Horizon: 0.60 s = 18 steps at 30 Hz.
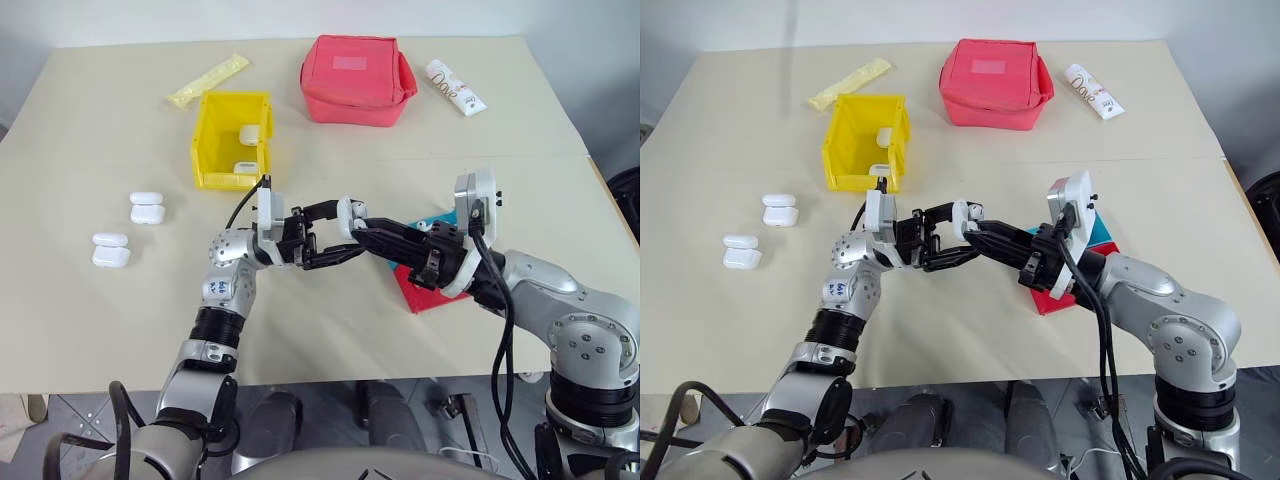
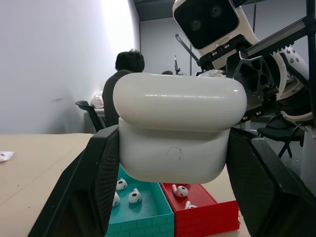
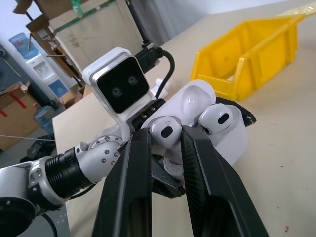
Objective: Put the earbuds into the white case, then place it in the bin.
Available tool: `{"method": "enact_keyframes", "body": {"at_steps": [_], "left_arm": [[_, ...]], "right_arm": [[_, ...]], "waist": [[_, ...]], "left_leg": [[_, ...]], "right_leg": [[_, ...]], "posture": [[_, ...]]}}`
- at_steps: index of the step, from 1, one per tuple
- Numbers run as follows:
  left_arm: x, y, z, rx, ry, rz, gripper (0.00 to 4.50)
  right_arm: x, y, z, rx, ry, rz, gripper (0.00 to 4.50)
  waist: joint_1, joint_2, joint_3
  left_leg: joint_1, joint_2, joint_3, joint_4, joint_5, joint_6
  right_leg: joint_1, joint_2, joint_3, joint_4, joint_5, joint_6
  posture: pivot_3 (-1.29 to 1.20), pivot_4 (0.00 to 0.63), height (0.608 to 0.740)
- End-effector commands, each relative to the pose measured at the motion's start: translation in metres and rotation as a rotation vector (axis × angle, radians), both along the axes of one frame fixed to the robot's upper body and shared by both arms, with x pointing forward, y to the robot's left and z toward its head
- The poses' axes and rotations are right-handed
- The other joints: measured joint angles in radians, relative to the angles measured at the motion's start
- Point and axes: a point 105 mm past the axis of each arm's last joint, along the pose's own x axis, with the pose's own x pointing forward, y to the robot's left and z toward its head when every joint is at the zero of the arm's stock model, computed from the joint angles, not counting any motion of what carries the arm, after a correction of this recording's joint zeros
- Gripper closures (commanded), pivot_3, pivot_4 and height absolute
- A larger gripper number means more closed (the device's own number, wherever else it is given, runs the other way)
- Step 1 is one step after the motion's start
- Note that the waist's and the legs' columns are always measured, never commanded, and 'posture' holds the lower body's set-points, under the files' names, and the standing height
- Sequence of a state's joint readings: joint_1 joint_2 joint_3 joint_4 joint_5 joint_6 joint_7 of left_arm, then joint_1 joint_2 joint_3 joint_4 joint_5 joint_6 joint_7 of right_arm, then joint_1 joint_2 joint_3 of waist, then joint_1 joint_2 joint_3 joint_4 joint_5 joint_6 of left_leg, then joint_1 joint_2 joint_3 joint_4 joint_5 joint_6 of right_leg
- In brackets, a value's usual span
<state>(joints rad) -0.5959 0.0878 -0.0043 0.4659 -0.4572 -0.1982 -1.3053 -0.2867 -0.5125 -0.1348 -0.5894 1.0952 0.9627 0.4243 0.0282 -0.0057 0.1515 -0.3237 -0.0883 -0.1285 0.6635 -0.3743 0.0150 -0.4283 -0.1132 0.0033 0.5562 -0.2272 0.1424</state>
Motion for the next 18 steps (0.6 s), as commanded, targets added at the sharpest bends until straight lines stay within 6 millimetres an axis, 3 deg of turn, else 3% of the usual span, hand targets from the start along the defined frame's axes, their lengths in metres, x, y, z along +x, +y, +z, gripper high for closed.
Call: {"method": "enact_keyframes", "body": {"at_steps": [1, 9, 18], "left_arm": [[-0.005, 0.003, 0.033, -0.114, -0.141, 0.002, 1.68], [-0.008, 0.001, 0.033, -0.123, -0.146, -0.009, 1.68], [-0.018, -0.004, 0.023, -0.074, -0.138, -0.075, 1.68]], "right_arm": [[0.014, -0.021, -0.035, -0.132, 0.135, -0.150, 4.01], [0.026, -0.029, -0.040, -0.202, 0.150, -0.220, 4.01], [0.026, -0.017, -0.027, -0.276, 0.051, -0.144, 4.01]], "waist": [[0.001, 0.000, 0.000], [0.000, 0.000, 0.000], [0.000, 0.000, 0.000]], "left_leg": [[0.000, 0.000, 0.000, 0.000, 0.000, 0.000], [0.000, 0.000, 0.000, 0.000, 0.000, 0.000], [0.000, 0.000, 0.000, 0.000, 0.000, 0.000]], "right_leg": [[0.000, 0.000, 0.000, 0.000, 0.000, 0.000], [0.000, 0.000, 0.000, 0.000, 0.000, 0.000], [0.000, 0.000, 0.000, 0.000, 0.000, 0.000]], "posture": [[0.00, 0.150, 0.740], [0.00, 0.150, 0.740], [0.00, 0.150, 0.740]]}}
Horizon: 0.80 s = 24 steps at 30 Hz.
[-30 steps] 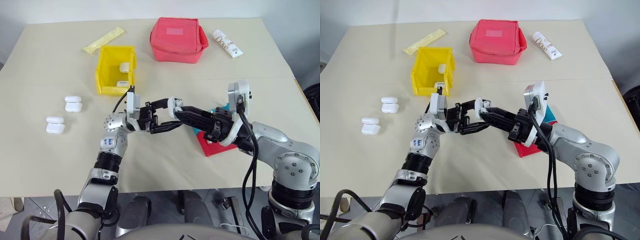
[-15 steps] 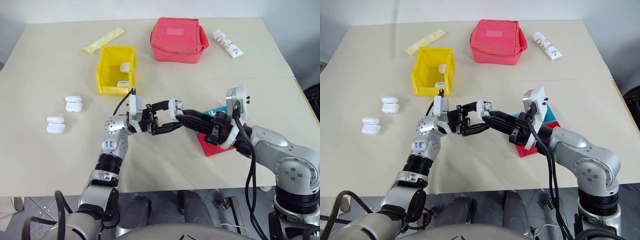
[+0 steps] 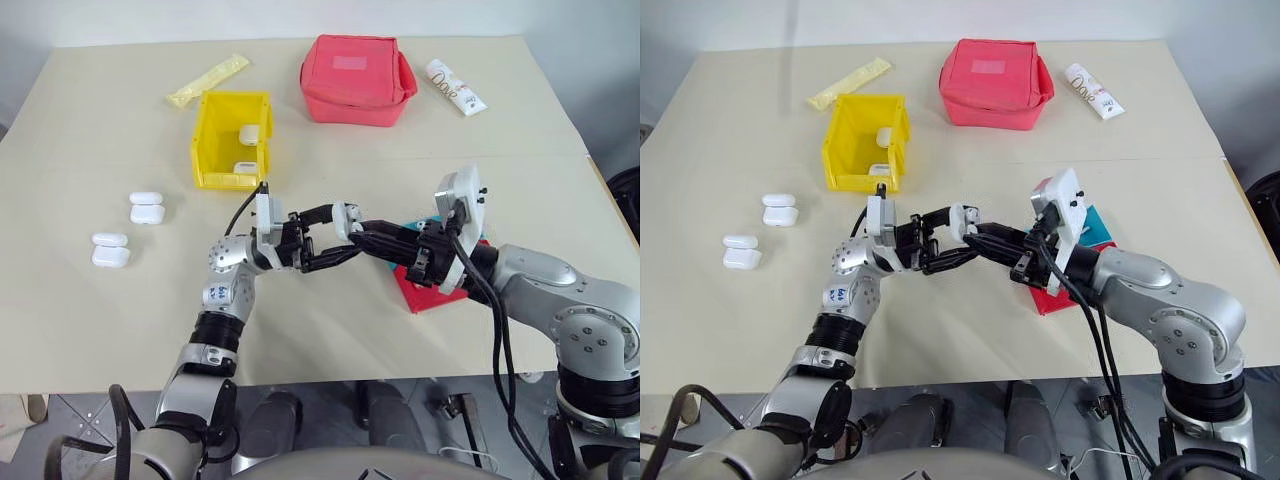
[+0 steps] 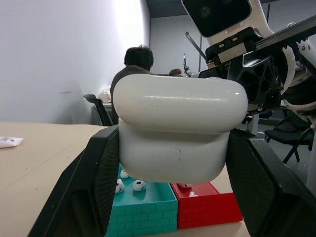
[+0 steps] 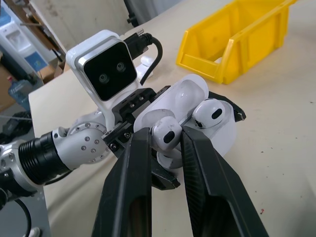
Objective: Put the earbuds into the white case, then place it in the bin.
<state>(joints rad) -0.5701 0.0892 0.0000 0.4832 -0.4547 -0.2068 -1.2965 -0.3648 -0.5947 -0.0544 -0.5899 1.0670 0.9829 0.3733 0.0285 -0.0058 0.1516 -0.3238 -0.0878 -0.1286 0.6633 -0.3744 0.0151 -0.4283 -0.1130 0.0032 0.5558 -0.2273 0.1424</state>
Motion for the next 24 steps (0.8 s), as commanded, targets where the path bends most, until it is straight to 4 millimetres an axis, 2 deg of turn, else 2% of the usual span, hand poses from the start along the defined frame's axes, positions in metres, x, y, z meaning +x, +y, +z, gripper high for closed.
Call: {"method": "enact_keyframes", "body": {"at_steps": [1, 24], "left_arm": [[-0.019, -0.008, 0.033, -0.073, -0.176, -0.099, 1.68], [-0.022, -0.010, 0.026, -0.052, -0.153, -0.111, 1.68]], "right_arm": [[0.020, -0.022, -0.025, -0.134, 0.066, -0.141, 4.01], [0.011, -0.014, -0.012, -0.137, 0.005, -0.056, 4.01]], "waist": [[0.001, 0.000, 0.000], [0.001, 0.000, 0.000]], "left_leg": [[0.000, 0.000, 0.000, 0.000, 0.000, 0.000], [0.000, 0.000, 0.000, 0.000, 0.000, 0.000]], "right_leg": [[0.000, 0.000, 0.000, 0.000, 0.000, 0.000], [0.000, 0.000, 0.000, 0.000, 0.000, 0.000]], "posture": [[0.00, 0.150, 0.740], [0.00, 0.150, 0.740]]}}
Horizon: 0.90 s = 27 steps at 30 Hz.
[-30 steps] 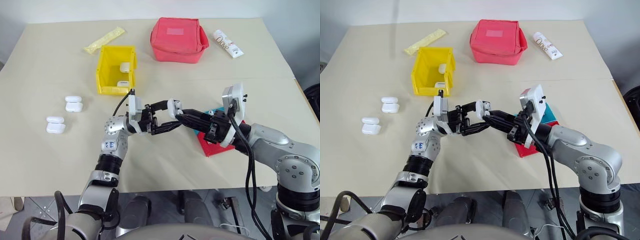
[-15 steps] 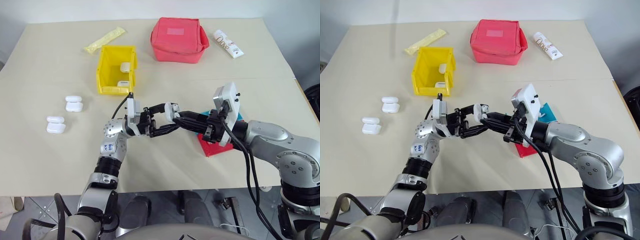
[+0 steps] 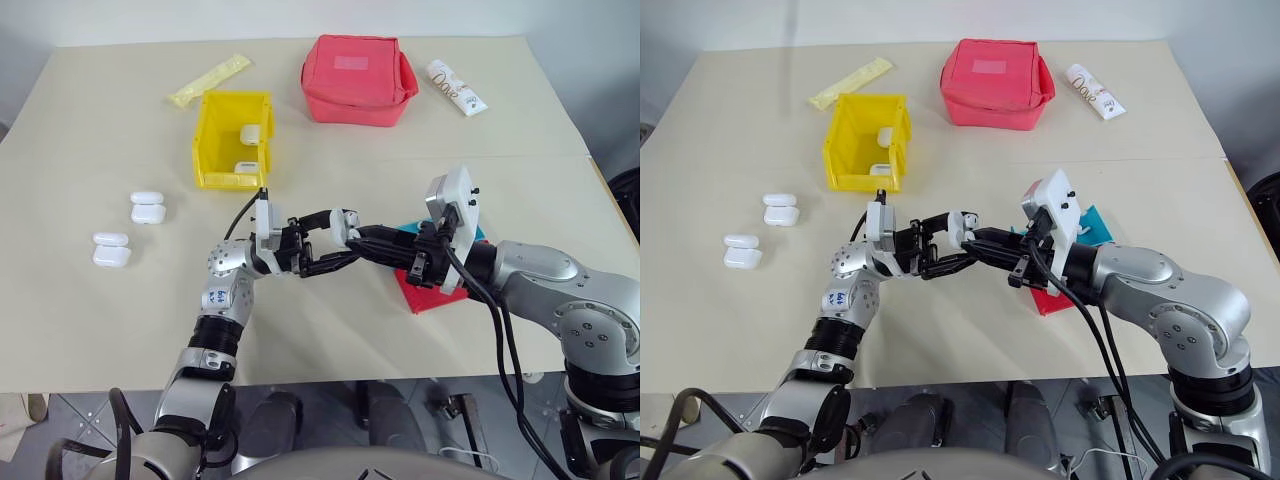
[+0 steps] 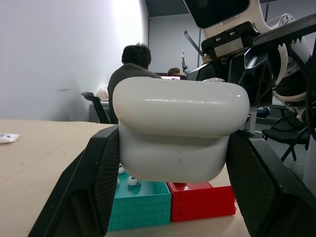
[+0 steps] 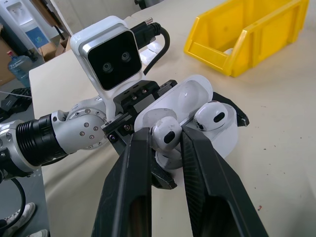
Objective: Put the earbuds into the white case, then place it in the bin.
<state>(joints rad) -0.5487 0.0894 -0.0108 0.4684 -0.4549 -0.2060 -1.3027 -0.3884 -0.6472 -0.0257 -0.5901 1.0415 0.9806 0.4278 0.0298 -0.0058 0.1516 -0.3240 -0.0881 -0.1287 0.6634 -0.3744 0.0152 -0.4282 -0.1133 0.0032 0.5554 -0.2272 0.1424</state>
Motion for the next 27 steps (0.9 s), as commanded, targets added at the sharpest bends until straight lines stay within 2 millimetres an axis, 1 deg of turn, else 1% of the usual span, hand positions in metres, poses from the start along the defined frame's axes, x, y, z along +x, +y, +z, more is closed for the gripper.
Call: {"method": "enact_keyframes", "body": {"at_steps": [1, 10, 18, 20, 21, 27], "left_arm": [[-0.0188, -0.0095, 0.0291, -0.056, -0.156, -0.103, 1.68], [-0.0264, -0.0110, 0.0237, -0.022, -0.192, -0.146, 1.68], [-0.0246, -0.0106, 0.0241, -0.029, -0.192, -0.128, 1.68], [-0.0240, -0.0104, 0.0242, -0.031, -0.190, -0.125, 1.68], [-0.0237, -0.0103, 0.0241, -0.032, -0.186, -0.124, 1.68], [-0.0228, -0.0104, 0.0232, -0.031, -0.171, -0.122, 1.68]], "right_arm": [[0.0134, -0.0143, -0.0112, -0.074, 0.021, -0.101, 4.01], [0.0141, -0.0105, -0.0095, -0.076, 0.032, -0.074, 4.01], [0.0125, -0.0091, -0.0088, -0.080, 0.036, -0.058, 4.01], [0.0121, -0.0084, -0.0082, -0.077, 0.032, -0.054, 3.31], [0.0118, -0.0077, -0.0072, -0.073, 0.028, -0.052, 3.15], [0.0081, -0.0046, -0.0038, -0.061, 0.016, -0.027, 3.15]], "waist": [[0.000, 0.000, 0.000], [0.000, 0.000, 0.000], [0.000, 0.000, 0.000], [0.000, 0.000, 0.000], [0.000, 0.000, 0.000], [0.000, 0.000, 0.000]], "left_leg": [[0.000, 0.000, 0.000, 0.000, 0.000, 0.000], [0.000, 0.000, 0.000, 0.000, 0.000, 0.000], [0.000, 0.000, 0.000, 0.000, 0.000, 0.000], [0.000, 0.000, 0.000, 0.000, 0.000, 0.000], [0.000, 0.000, 0.000, 0.000, 0.000, 0.000], [0.000, 0.000, 0.000, 0.000, 0.000, 0.000]], "right_leg": [[0.000, 0.000, 0.000, 0.000, 0.000, 0.000], [0.000, 0.000, 0.000, 0.000, 0.000, 0.000], [0.000, 0.000, 0.000, 0.000, 0.000, 0.000], [0.000, 0.000, 0.000, 0.000, 0.000, 0.000], [0.000, 0.000, 0.000, 0.000, 0.000, 0.000], [0.000, 0.000, 0.000, 0.000, 0.000, 0.000]], "posture": [[0.00, 0.150, 0.740], [0.00, 0.150, 0.740], [0.00, 0.150, 0.740], [0.00, 0.150, 0.740], [0.00, 0.150, 0.740], [0.00, 0.150, 0.740]]}}
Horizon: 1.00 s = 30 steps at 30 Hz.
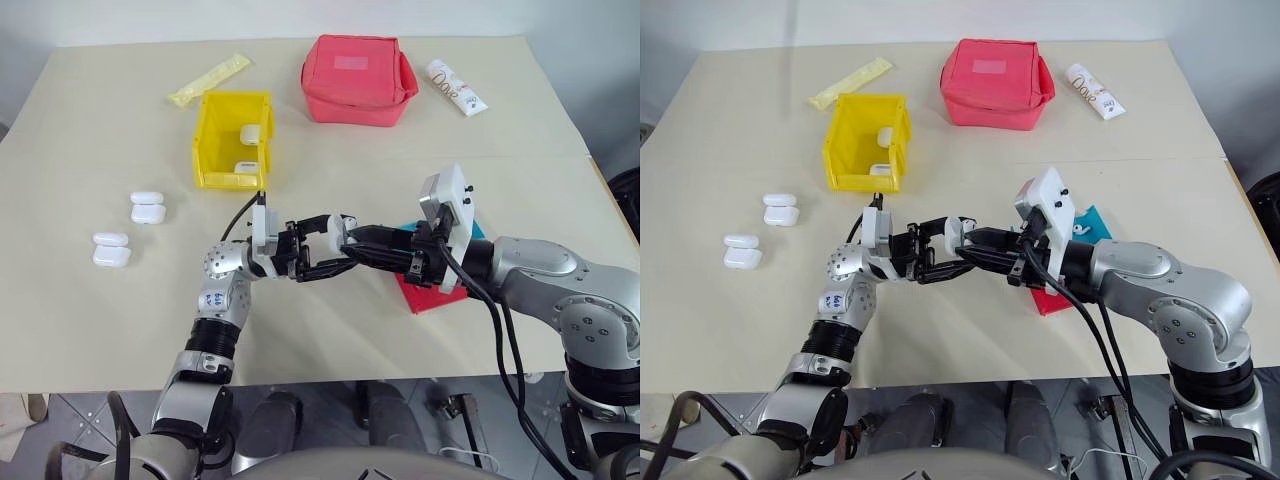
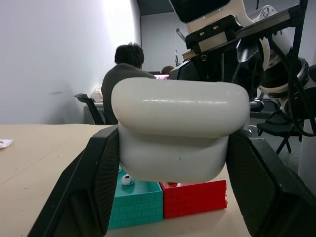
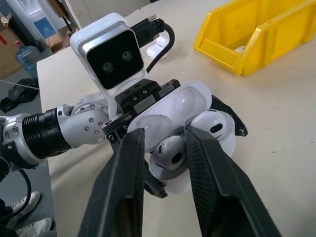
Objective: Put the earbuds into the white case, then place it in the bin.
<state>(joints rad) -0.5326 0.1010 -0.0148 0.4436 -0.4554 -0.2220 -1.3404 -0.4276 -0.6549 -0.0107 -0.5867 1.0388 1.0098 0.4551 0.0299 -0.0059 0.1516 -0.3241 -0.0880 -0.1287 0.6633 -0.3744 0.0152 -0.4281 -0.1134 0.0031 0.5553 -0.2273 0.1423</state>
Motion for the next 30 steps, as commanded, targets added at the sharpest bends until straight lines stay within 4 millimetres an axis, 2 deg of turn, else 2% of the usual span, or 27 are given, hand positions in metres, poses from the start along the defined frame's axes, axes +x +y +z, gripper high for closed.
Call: {"method": "enact_keyframes", "body": {"at_steps": [1, 12, 30], "left_arm": [[-0.016, -0.013, 0.024, -0.047, -0.132, -0.097, 1.68], [-0.009, -0.011, 0.021, -0.035, -0.077, -0.062, 1.68], [0.001, -0.008, 0.014, -0.024, -0.028, -0.024, 1.68]], "right_arm": [[0.009, -0.009, -0.006, -0.031, 0.015, -0.070, 3.15], [-0.001, -0.009, 0.003, -0.016, -0.007, -0.027, 3.15], [-0.004, -0.010, 0.012, -0.023, -0.031, -0.019, 3.15]], "waist": [[0.000, 0.000, 0.000], [0.000, 0.000, 0.000], [0.001, 0.000, 0.000]], "left_leg": [[0.000, 0.000, 0.000, 0.000, 0.000, 0.000], [0.000, 0.000, 0.000, 0.000, 0.000, 0.000], [0.000, 0.000, 0.000, 0.000, 0.000, 0.000]], "right_leg": [[0.000, 0.000, 0.000, 0.000, 0.000, 0.000], [0.000, 0.000, 0.000, 0.000, 0.000, 0.000], [0.000, 0.000, 0.000, -0.001, 0.000, 0.000]], "posture": [[0.00, 0.150, 0.740], [0.00, 0.150, 0.740], [0.00, 0.150, 0.740]]}}
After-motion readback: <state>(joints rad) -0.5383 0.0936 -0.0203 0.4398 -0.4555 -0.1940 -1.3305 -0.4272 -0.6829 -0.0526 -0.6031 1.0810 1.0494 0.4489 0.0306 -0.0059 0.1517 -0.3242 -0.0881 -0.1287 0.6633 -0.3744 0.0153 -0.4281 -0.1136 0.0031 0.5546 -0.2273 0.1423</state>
